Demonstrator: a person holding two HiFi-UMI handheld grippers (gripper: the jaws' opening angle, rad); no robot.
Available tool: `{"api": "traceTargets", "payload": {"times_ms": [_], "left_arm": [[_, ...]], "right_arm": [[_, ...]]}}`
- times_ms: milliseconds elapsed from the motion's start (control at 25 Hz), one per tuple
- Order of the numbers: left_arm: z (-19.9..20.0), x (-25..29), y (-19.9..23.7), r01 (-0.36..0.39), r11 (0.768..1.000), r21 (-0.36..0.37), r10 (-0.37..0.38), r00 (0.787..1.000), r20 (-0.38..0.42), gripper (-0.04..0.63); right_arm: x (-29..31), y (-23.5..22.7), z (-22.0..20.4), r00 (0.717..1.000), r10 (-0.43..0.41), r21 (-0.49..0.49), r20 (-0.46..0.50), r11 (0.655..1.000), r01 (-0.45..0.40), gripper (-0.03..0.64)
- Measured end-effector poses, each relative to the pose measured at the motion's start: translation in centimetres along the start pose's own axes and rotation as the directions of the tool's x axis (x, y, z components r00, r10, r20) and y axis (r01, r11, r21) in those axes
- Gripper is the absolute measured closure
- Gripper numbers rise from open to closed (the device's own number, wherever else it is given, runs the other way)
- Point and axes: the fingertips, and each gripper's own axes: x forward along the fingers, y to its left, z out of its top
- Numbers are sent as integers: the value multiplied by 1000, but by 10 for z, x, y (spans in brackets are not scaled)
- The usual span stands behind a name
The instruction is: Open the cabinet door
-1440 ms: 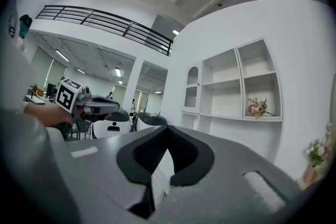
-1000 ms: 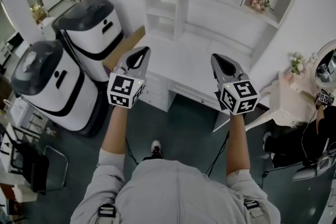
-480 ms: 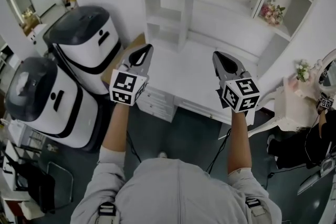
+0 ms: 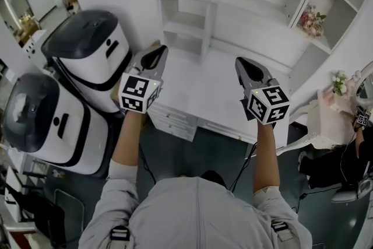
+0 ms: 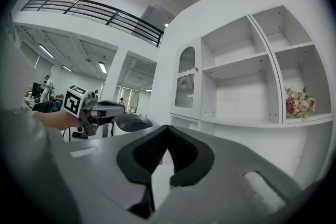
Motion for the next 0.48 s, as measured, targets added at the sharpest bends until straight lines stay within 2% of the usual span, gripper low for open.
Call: {"api": "traceTargets", "payload": {"times_ms": [200,480], "left_arm": [[-3,33,21,17,999,29,-17,1000,0,575],[15,101,67,0,996,84,-5,999,51,558]], "right_arm": [[32,-18,-3,1000,-17,-13,-13,1000,17,615],[92,-61,-1,1000,-17,-24,19,1000,17,615]]}}
